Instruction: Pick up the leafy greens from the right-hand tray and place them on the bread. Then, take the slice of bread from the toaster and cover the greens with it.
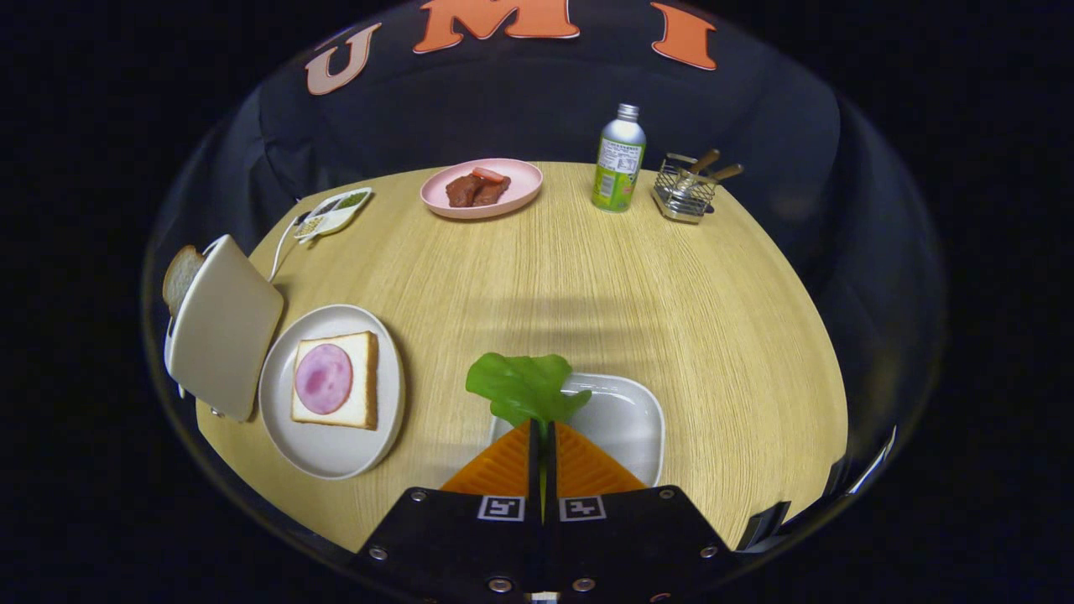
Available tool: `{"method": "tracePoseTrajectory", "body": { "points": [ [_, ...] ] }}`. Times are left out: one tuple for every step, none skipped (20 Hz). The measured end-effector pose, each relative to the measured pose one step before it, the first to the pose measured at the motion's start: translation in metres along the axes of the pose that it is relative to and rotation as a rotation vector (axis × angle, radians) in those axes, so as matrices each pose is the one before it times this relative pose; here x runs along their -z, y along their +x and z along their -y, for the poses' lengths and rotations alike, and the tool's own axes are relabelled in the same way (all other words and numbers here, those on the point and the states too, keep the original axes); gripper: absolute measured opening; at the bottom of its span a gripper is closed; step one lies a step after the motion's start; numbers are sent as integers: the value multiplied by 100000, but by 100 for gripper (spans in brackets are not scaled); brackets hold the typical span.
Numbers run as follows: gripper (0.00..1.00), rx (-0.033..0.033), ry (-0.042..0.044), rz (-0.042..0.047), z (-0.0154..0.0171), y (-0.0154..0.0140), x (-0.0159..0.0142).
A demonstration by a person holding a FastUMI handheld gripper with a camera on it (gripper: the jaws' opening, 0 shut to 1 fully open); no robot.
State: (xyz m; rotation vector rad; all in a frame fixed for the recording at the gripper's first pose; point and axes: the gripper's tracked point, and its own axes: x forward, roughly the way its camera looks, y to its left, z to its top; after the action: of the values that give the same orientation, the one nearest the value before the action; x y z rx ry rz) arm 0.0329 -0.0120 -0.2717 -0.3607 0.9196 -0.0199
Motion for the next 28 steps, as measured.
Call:
{"method": "tracePoseTrajectory", "body": {
  "points": [
    [0, -943, -436, 1339, -645, -472, -504],
    [1, -926, -718, 703, -707, -478, -467],
    [1, -1126, -701, 950, -716, -277, -478],
    [1, -1282, -641, 1150, -857, -326, -559],
    [1, -1094, -1042, 801, -887, -333, -348],
    [1, -1166, -1120, 425, -873, -108, -348],
    [1, -843, -1203, 422, -859, -41, -248],
    [1, -931, -1136, 284, -899, 9, -273],
    [1, -1416, -985, -31, -1017, 101, -122],
    [1, -931, -905, 366, -949, 142, -278],
    [1, -1259, -1131, -112, -938, 186, -56],
    [1, -1020, -890, 1, -946, 112, -159],
    [1, -1113, -772, 27, -936, 274, -214],
    [0, -1291, -778, -290, -937, 268, -119],
    [1, -1218, -551, 10, -893, 372, -215],
    [1, -1137, -777, 248, -869, 287, -277],
    [0, -1287, -765, 245, -952, 195, -249],
    [1, -1092, -905, 468, -876, 419, -330],
    [1, -821, -1030, 269, -625, 351, -237],
    [1, -726, -923, -191, -683, 481, -160],
    [1, -480, -587, -716, -606, 513, 125],
    [1, -479, -636, -1022, -513, 536, 115],
    [1, -166, -643, -714, -288, 581, 168],
    [1, -54, -874, -671, -216, 588, 159],
    [2, 255, -442, -656, -249, 569, 248],
    [2, 271, -103, -515, -74, 448, 161],
    [2, 527, 0, -978, 101, 296, 300],
    [2, 251, 123, -988, -21, 329, 283]
  ]
}}
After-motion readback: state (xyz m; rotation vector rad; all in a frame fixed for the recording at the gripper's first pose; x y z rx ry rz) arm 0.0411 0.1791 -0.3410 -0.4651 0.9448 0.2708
